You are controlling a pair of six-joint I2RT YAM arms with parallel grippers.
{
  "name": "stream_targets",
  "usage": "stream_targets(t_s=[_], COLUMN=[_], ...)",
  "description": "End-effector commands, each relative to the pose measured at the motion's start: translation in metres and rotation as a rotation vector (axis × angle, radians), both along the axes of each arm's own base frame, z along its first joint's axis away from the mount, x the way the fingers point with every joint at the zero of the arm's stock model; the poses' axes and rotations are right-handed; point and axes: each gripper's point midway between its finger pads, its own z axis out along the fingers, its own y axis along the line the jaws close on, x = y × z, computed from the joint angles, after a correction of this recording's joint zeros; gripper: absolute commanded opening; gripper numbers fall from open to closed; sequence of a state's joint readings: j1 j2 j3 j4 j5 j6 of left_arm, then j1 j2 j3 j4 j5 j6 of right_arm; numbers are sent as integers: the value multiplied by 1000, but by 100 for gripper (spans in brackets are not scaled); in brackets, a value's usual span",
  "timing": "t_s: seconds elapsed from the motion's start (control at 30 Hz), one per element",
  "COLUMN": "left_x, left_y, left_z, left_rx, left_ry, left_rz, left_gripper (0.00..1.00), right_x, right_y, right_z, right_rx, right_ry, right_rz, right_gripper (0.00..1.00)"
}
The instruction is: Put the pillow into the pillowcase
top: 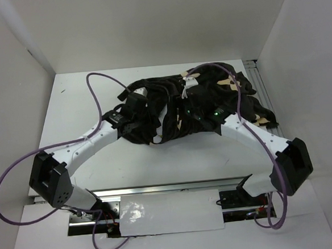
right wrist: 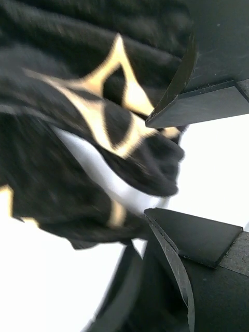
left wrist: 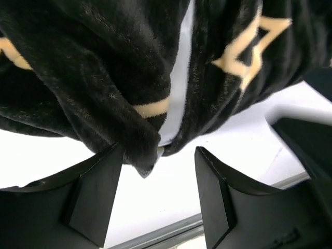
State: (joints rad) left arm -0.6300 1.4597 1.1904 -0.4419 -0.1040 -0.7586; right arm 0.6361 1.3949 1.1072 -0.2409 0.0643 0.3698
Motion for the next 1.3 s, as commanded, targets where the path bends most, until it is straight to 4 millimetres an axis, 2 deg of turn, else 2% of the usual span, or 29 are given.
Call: stream_targets(t_s=[0.0,0.03,0.07,0.1,0.13,0.17,0.2,0.23,0.27,0.33,0.4,0.47,0.5,0.57,0.63,0.67,0.73,0.77,0.8,0.83,0.87,1.0,1.03,1.07,1.13,1.17,1.2,1.27], left_x=[6,8,12,14,14,19,24,26,30,36,43,42,41,38,36,34,29,25,22,19,15,-5,-14,-18,-26,-29,-29,-32], left_y=[-2,-2,-1,0,5,6,11,13,12,8,5,5,1,2,1,3,5,5,5,7,11,8,5,4,1,2,2,2], left_z=[-11,-21,-22,-27,-33,-31,-38,-39,-33,-29,-17,7,33,50,74,90,102,115,119,128,147,175,183,187,193,198,198,202], left_rx=[40,60,66,76,102,110,142,154,158,157,149,105,46,7,-34,-60,-69,-88,-93,-101,-130,-200,-226,-240,-263,-270,-270,-289], left_ry=[-11,4,4,12,31,30,42,44,37,26,-6,-53,-117,-183,-251,-281,-296,-320,-330,-341,-377,-424,-435,-439,-444,-454,-454,-455], left_rz=[14,20,41,56,81,112,155,174,180,173,176,167,142,118,95,97,85,68,52,52,55,-9,-36,-51,-82,-82,-82,-86], left_gripper=[68,63,53,52,34,26,18,4,0,0,0,0,0,0,0,0,0,0,0,0,0,0,0,0,0,0,0,0], right_x=[-22,-26,-31,-32,-33,-32,-30,-29,-25,-23,-18,-15,-17,-14,-18,-16,-9,-5,3,4,12,40,50,57,61,72,73,73], right_y=[18,21,28,31,36,37,41,41,44,48,48,46,50,54,65,67,78,82,89,94,103,125,129,131,140,134,138,142], right_z=[4,5,7,1,1,-8,-7,-11,-13,-15,-20,-25,-26,-35,-43,-58,-62,-77,-71,-74,-74,-54,-35,-30,1,7,29,39], right_rx=[69,91,108,113,126,115,122,117,122,134,127,114,117,126,128,112,115,110,118,123,144,272,308,330,440,463,533,561], right_ry=[-40,-37,-43,-21,-17,3,-1,8,0,2,15,17,12,33,63,89,76,109,95,106,96,37,-1,-16,-90,-127,-168,-187], right_rz=[183,203,234,243,269,268,276,276,276,280,259,240,250,240,266,264,270,260,261,276,283,227,203,175,142,67,53,44], right_gripper=[70,70,70,69,68,68,68,68,68,68,69,69,69,69,54,47,32,28,27,24,16,15,15,14,12,12,7,5])
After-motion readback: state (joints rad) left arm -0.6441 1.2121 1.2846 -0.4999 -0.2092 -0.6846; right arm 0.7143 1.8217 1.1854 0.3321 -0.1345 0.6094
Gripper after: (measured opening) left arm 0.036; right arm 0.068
